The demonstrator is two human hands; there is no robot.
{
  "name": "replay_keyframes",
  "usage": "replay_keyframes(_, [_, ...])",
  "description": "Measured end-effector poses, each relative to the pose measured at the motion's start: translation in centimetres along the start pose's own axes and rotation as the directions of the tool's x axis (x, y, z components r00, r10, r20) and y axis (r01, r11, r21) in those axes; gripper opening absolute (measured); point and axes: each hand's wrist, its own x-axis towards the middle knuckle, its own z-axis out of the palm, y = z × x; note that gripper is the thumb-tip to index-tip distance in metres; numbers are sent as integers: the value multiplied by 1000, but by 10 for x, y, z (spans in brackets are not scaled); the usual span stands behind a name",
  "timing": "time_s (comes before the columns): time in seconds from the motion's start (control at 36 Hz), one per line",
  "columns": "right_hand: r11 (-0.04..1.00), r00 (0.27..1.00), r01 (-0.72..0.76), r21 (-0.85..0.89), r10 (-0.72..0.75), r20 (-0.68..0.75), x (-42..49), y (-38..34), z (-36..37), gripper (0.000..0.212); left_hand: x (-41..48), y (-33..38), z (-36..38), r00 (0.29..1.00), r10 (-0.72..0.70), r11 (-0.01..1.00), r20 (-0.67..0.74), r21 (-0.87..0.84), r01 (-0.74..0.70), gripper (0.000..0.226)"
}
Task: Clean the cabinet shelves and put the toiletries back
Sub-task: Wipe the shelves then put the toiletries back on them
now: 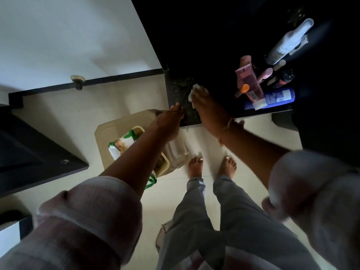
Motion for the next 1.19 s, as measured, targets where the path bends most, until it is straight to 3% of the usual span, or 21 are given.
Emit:
replay_keyframes(0.17, [978,948,148,-150,-97,303,-58,-31,16,58,3,-12,10,996,-5,992,-93,-126,-7,65])
replay_keyframes(0.33, [999,994,41,-25,-39,103,-22,-11,2,47,-13,-19,28,949,-61,978,-310,-210,-5,61])
replay_keyframes(0.47, [991,975,-135,9,131,181,43,19,-11,53,-18,-22,36,938,-135,960,-319,-276,45,62])
replay_keyframes(0.56, [989,958,-141,-53,150,243,76,29,-14,51,-19,-23,38,934,-164,949,-317,-309,62,62])
replay_keyframes(0.67, [980,953,-197,-9,194,233,81,17,-16,48,-22,-21,40,923,-187,937,-337,-344,64,64])
replay_keyframes(0.72, [989,949,-147,-35,151,276,65,2,-12,50,-23,-20,42,919,-191,933,-344,-354,62,65])
replay_keyframes(0.78, [997,972,14,-75,4,237,39,-14,-2,52,-24,-20,43,915,-196,930,-353,-364,59,66])
replay_keyframes(0.83, [971,956,172,-164,-125,265,7,-28,2,53,-24,-20,45,912,-209,921,-354,-384,62,65])
replay_keyframes(0.89, [953,940,265,-149,-221,259,-23,-36,5,55,-24,-20,46,910,-234,908,-343,-413,77,63])
replay_keyframes(0.97, [975,919,219,-40,-192,344,-43,-45,-3,56,-25,-22,46,907,-245,901,-343,-427,81,63])
replay_keyframes(1.19, [985,974,168,-48,-159,160,17,-37,3,54,-23,-31,49,895,-297,880,-332,-459,122,65])
